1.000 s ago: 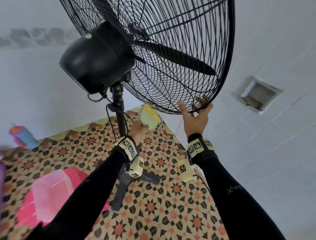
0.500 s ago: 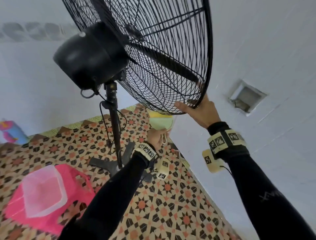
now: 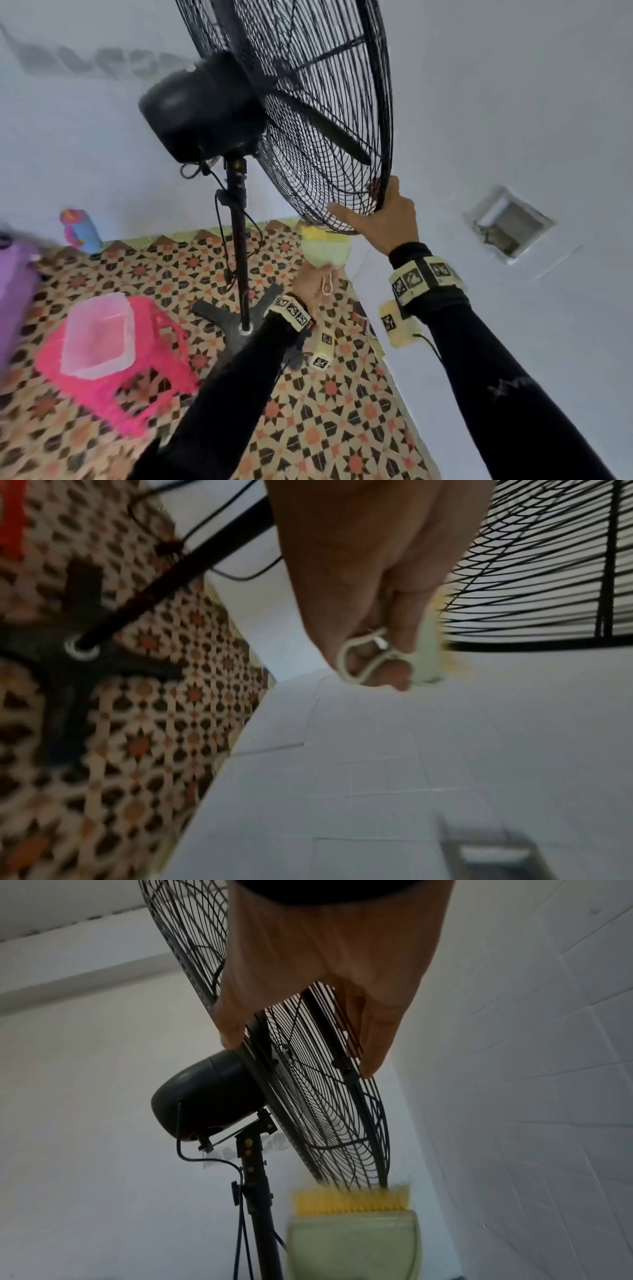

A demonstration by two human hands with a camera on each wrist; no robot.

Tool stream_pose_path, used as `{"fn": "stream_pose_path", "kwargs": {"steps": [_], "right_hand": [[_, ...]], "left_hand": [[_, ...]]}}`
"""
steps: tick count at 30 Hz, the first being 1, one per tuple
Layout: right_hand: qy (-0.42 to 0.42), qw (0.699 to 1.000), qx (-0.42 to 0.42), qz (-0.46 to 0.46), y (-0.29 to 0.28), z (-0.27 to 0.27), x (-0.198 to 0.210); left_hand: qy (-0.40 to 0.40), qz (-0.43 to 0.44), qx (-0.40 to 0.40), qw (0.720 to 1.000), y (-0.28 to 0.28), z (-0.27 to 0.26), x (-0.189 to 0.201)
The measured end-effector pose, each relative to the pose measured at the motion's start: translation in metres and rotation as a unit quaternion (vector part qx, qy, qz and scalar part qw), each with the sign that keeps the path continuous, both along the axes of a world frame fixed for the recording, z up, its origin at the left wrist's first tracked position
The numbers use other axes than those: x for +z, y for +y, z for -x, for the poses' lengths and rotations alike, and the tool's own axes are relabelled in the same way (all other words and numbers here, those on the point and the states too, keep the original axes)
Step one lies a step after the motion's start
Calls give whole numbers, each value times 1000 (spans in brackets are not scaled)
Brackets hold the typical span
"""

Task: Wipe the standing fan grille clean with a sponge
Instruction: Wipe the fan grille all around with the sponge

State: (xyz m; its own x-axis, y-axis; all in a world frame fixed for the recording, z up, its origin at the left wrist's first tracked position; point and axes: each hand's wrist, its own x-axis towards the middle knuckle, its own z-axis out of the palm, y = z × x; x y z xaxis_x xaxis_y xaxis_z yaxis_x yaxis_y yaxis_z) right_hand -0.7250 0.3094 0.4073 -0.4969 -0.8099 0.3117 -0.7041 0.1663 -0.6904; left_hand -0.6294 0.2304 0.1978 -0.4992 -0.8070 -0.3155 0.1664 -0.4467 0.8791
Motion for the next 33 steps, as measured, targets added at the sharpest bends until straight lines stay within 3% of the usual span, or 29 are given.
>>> {"fn": "stream_pose_path", "kwargs": {"steps": [4, 8, 9, 10, 12, 16, 18, 22, 26, 30, 33], "right_hand": [[9, 1000, -1, 3, -5, 2, 3], [6, 1000, 8, -7, -1, 3, -6], [8, 1000, 10, -11, 1, 1, -7], [9, 1000, 10, -13, 1, 1, -7], [0, 1000, 7, -9, -1, 2, -4], [1, 1000, 8, 8, -6, 4, -2], [-1, 1000, 2, 15, -6, 2, -8], [-1, 1000, 2, 16, -2, 0, -12], [-14, 1000, 4, 17, -5, 1, -10], [-10, 1000, 3, 17, -5, 2, -9], [-10, 1000, -4, 28, -4, -4, -14]], "left_hand": [[35, -26, 21, 999, 6, -12, -6], [-80, -34, 63, 994, -7, -3, 10], [-65, -45, 60, 995, -7, -5, 18], [-67, 19, 45, 997, -5, -6, 24], [-10, 40, 32, 999, -10, -13, 28], [43, -24, -50, 998, -3, -45, 25], [-7, 2, -31, 999, -13, -51, 20], [-73, 68, 98, 990, -24, -40, 33], [-163, 172, 30, 971, -23, -45, 72], [-114, 151, -75, 979, -31, -95, 99], [-130, 140, -1, 982, -45, -105, 101]]}}
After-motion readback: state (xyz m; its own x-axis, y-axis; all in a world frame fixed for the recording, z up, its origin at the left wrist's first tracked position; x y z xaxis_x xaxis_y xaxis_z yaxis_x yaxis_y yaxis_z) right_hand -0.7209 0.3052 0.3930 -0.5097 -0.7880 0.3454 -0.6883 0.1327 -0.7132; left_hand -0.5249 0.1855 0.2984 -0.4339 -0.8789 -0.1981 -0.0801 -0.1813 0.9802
